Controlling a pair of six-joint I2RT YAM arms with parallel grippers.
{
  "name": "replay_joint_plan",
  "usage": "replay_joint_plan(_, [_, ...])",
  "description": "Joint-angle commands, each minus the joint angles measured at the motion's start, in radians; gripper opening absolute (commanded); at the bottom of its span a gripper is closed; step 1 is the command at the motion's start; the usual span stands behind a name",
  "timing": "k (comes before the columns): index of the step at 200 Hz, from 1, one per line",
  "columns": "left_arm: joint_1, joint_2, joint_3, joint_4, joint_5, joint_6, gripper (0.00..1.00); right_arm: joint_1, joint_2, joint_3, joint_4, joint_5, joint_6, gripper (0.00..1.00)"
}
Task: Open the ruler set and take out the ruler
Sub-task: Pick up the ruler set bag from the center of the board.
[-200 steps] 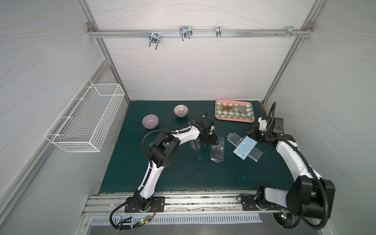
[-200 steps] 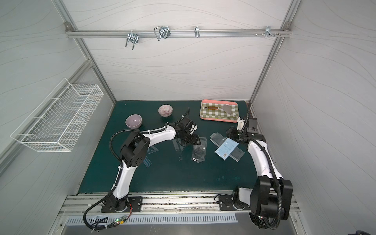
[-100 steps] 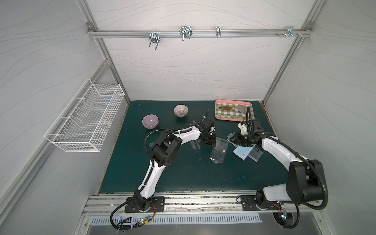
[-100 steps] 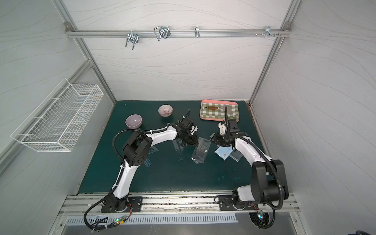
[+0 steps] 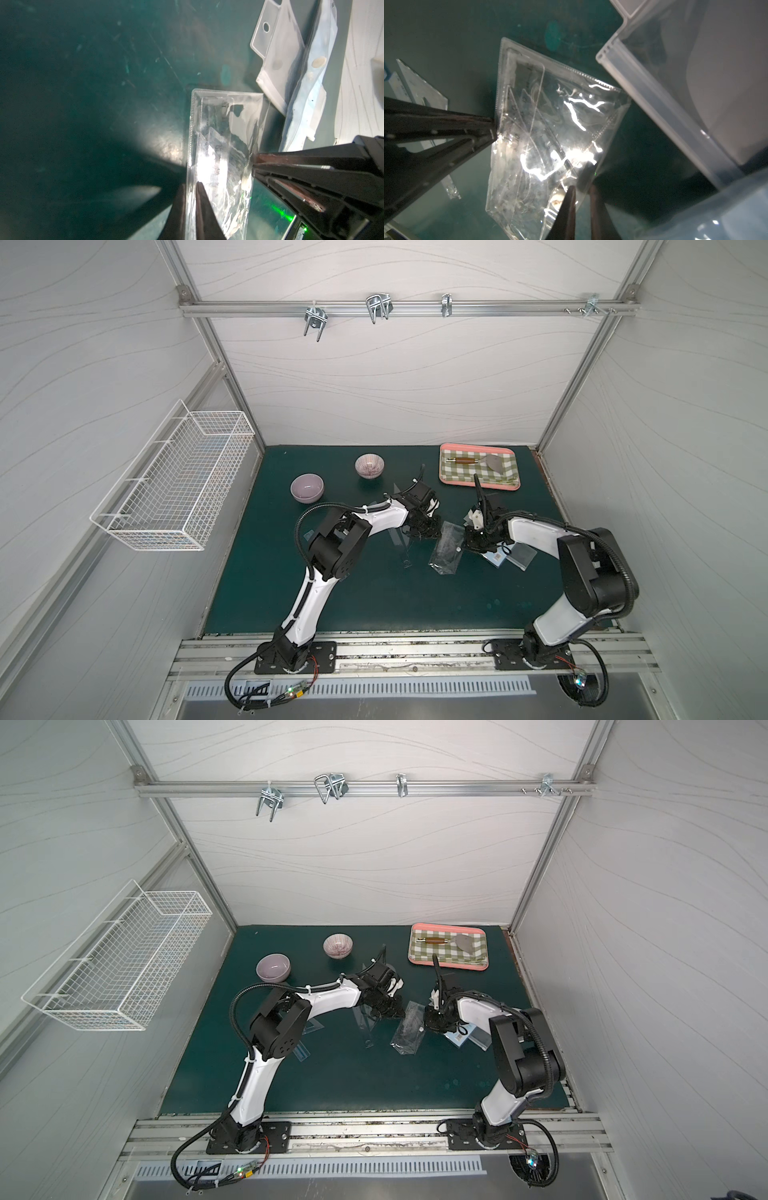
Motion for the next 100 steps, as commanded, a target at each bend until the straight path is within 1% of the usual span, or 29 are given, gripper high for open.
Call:
replay_joint_plan(1, [-0.004, -0.009, -0.027, 0.035, 0.024, -0.008, 0.12, 0.017, 0.058, 0.004, 0.021, 0.024, 0.008, 0.17])
replay_joint_plan(22, [-0.002, -0.021, -0.05, 0.082, 0.061, -0.023, 0.12, 0.018, 0.091, 0.006, 0.048, 0.006, 0.015, 0.17])
replay_joint_plan(39, [-0.002, -0.033, -0.07, 0.112, 0.082, -0.033, 0.16, 0.019, 0.112, 0.01, 0.065, -0.001, 0.018, 0.17])
replay_joint_plan(43, [-0.002, -0.035, -0.072, 0.114, 0.085, -0.034, 0.19, 0.018, 0.115, 0.012, 0.065, -0.003, 0.018, 0.17])
replay_joint_plan(61, [0.003, -0.046, -0.091, 0.14, 0.098, -0.044, 0.38, 0.019, 0.125, 0.019, 0.065, -0.004, 0.019, 0.17])
replay_joint_plan(71, [0.008, -0.049, -0.103, 0.16, 0.11, -0.052, 0.43, 0.019, 0.124, 0.02, 0.066, -0.002, 0.017, 0.17])
replay_joint_plan(79, [0.013, -0.052, -0.113, 0.183, 0.123, -0.067, 0.43, 0.019, 0.123, 0.022, 0.064, 0.0, 0.017, 0.17])
replay_joint_plan(93, [0.021, -0.049, -0.12, 0.203, 0.136, -0.085, 0.32, 0.019, 0.118, 0.024, 0.061, 0.003, 0.015, 0.17])
replay_joint_plan(100, [0.022, -0.045, -0.119, 0.205, 0.141, -0.087, 0.28, 0.019, 0.115, 0.024, 0.061, 0.004, 0.014, 0.17])
